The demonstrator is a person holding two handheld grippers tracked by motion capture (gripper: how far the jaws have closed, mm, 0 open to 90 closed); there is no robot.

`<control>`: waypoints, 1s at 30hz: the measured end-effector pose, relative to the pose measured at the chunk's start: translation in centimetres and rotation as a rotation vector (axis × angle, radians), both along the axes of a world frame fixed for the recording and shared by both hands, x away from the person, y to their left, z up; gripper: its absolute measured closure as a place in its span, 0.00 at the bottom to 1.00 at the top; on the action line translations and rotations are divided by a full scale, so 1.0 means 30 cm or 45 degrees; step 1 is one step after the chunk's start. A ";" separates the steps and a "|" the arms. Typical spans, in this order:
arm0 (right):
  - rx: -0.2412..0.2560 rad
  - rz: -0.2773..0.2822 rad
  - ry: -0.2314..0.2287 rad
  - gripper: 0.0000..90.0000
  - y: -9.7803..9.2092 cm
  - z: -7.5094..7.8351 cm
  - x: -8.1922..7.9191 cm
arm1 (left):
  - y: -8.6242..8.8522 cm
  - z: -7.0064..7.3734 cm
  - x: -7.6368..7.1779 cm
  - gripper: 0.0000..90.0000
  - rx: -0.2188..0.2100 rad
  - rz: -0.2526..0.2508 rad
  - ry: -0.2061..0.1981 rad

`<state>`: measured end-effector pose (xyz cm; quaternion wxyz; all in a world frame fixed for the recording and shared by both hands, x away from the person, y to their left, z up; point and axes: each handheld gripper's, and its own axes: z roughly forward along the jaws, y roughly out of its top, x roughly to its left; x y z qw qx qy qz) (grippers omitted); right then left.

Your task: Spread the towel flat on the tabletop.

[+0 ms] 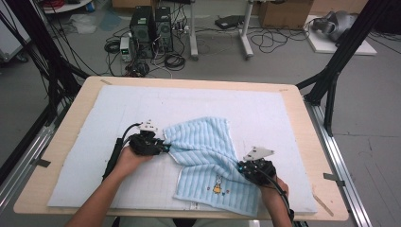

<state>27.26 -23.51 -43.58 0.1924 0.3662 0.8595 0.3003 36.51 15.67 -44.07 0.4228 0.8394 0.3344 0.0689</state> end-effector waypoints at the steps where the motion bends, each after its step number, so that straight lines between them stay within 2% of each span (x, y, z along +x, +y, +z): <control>1: -0.008 -0.008 0.008 0.96 -0.007 0.002 -0.007 | 0.001 0.006 -0.001 0.63 -0.018 0.022 -0.020; 3: 0.004 -0.017 0.005 0.92 -0.022 0.006 -0.015 | 0.012 0.023 0.000 0.53 -0.060 0.072 -0.080; 5: 0.038 -0.028 -0.022 0.81 -0.035 0.013 -0.017 | 0.027 0.038 0.004 0.51 -0.125 0.130 -0.132; 7: 0.095 -0.058 -0.051 0.68 -0.048 0.025 -0.013 | 0.042 0.048 0.014 0.51 -0.157 0.172 -0.179; 8: 0.127 -0.083 -0.061 0.61 -0.052 0.032 -0.010 | 0.049 0.052 0.021 0.49 -0.165 0.190 -0.195; 9: 0.154 -0.103 -0.076 0.60 -0.055 0.039 -0.006 | 0.055 0.056 0.028 0.49 -0.173 0.207 -0.201; 12: 0.166 -0.124 -0.124 0.55 -0.059 0.056 0.009 | 0.064 0.062 0.054 0.49 -0.179 0.254 -0.213; 14: 0.176 -0.131 -0.128 0.53 -0.060 0.059 0.022 | 0.061 0.053 0.080 0.51 -0.162 0.283 -0.216; 16: 0.184 -0.131 -0.131 0.53 -0.058 0.057 0.034 | 0.050 0.037 0.106 0.51 -0.115 0.296 -0.185; 17: 0.189 -0.132 -0.133 0.52 -0.057 0.056 0.038 | 0.043 0.030 0.114 0.51 -0.106 0.293 -0.176; 20: 0.194 -0.124 -0.132 0.52 -0.050 0.050 0.047 | 0.002 0.000 0.144 0.52 -0.033 0.290 -0.149; 23: 0.194 -0.111 -0.125 0.52 -0.045 0.044 0.056 | -0.034 -0.030 0.162 0.52 0.034 0.284 -0.149; 24: 0.196 -0.114 -0.124 0.52 -0.044 0.043 0.059 | -0.047 -0.035 0.166 0.53 0.085 0.275 -0.149; 25: 0.196 -0.110 -0.124 0.52 -0.044 0.041 0.066 | -0.055 -0.033 0.163 0.55 0.094 0.270 -0.172; 26: 0.197 -0.109 -0.120 0.52 -0.043 0.041 0.070 | -0.060 -0.032 0.162 0.64 0.108 0.243 -0.178; 27: 0.201 -0.109 -0.119 0.52 -0.042 0.040 0.076 | -0.067 -0.031 0.160 0.68 0.118 0.241 -0.190; 28: 0.201 -0.106 -0.120 0.52 -0.040 0.039 0.082 | -0.070 -0.028 0.159 0.78 0.119 0.231 -0.187; 29: 0.203 -0.102 -0.117 0.52 -0.038 0.038 0.086 | -0.077 -0.024 0.160 0.90 0.149 0.230 -0.205; 30: 0.208 -0.096 -0.110 0.52 -0.034 0.036 0.093 | -0.081 -0.022 0.163 0.91 0.154 0.235 -0.199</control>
